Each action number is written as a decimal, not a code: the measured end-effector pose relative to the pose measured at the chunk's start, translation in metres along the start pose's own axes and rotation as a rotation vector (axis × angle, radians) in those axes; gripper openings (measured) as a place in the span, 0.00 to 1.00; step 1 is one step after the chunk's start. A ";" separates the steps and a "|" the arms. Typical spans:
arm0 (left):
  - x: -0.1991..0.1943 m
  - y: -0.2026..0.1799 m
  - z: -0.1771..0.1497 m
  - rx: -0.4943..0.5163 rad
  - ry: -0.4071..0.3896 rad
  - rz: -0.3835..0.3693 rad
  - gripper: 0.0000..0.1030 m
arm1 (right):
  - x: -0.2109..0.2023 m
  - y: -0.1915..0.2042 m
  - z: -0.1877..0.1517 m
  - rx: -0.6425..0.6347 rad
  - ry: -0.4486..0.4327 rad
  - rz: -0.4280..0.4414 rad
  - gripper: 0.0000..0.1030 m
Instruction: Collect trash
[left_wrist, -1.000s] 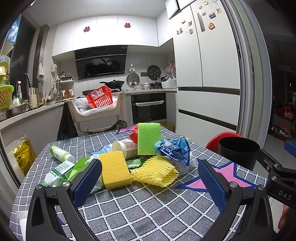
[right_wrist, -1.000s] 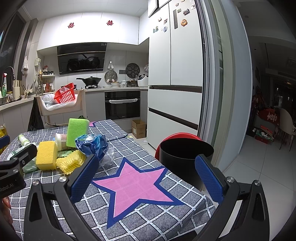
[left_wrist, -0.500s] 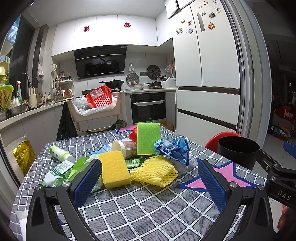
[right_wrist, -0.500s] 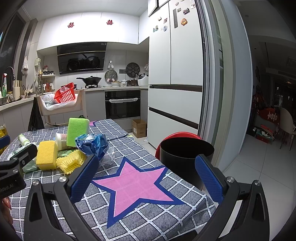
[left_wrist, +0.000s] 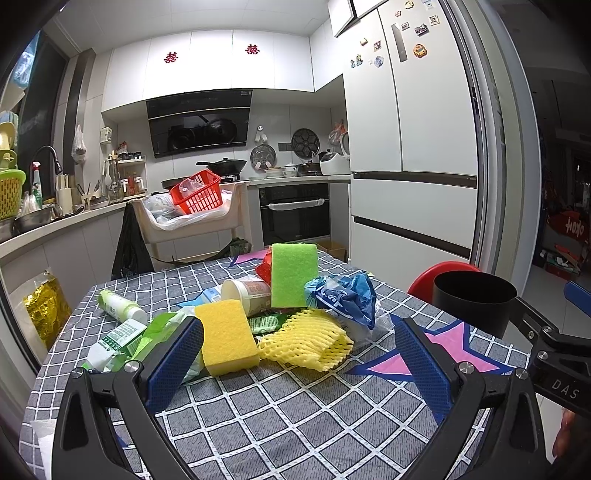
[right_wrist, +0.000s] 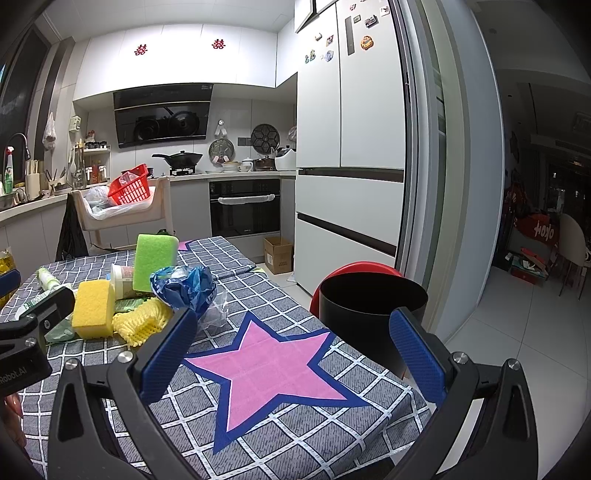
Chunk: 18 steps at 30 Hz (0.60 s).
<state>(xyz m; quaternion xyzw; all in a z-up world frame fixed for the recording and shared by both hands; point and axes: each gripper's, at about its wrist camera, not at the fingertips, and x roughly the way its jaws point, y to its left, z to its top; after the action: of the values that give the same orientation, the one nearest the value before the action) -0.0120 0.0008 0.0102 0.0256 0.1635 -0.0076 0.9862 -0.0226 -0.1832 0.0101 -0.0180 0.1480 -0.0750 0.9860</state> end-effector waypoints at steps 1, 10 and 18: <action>0.000 0.000 0.000 0.000 0.001 0.000 1.00 | 0.000 0.000 0.000 0.000 -0.001 0.001 1.00; 0.003 0.001 0.000 -0.011 0.024 -0.010 1.00 | 0.001 0.001 -0.001 0.003 0.015 0.010 1.00; 0.016 0.019 -0.001 -0.070 0.093 -0.039 1.00 | 0.006 0.003 -0.002 0.024 0.051 0.050 1.00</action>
<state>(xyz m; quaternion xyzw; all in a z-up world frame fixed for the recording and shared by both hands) 0.0034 0.0202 0.0048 -0.0117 0.2096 -0.0199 0.9775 -0.0169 -0.1816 0.0063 -0.0003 0.1728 -0.0526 0.9836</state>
